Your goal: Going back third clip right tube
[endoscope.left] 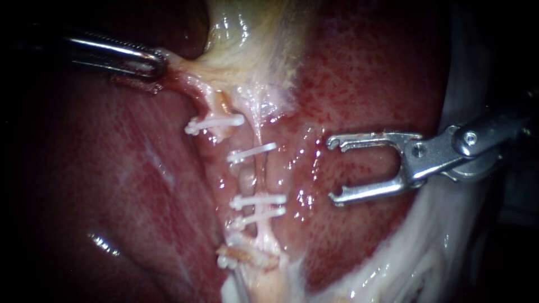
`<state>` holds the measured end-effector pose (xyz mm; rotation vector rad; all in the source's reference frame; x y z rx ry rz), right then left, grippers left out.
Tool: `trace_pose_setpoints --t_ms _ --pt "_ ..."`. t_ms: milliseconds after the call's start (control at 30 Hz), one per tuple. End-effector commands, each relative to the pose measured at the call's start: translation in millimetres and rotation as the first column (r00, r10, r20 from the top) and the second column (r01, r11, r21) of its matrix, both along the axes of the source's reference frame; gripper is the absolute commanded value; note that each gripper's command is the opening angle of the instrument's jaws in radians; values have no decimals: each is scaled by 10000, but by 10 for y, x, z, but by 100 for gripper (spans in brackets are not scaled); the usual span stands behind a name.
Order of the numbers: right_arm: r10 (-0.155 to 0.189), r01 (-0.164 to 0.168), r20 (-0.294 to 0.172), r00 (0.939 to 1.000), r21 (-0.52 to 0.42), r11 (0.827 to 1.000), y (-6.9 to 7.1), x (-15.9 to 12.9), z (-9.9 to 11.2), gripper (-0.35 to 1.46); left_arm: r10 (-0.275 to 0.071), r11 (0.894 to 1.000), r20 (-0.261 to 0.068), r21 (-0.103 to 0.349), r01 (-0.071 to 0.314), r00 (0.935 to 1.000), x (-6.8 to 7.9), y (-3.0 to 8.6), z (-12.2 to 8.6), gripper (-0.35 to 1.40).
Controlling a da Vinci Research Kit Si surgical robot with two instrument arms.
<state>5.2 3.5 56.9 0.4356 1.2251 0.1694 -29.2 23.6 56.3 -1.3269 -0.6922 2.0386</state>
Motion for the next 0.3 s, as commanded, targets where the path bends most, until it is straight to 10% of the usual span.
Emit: trace_pose_setpoints --t_ms 33,300 --pt "3 -3 0 10000 0 10000 0 0 0 50 6 10000 -8 10 -6 10000 0 0 0 -35" --pt "11 -11 6 10000 -5 10000 -1 2 0 50 16 10000 2 27 -16 10000 3 1 -3 -35"
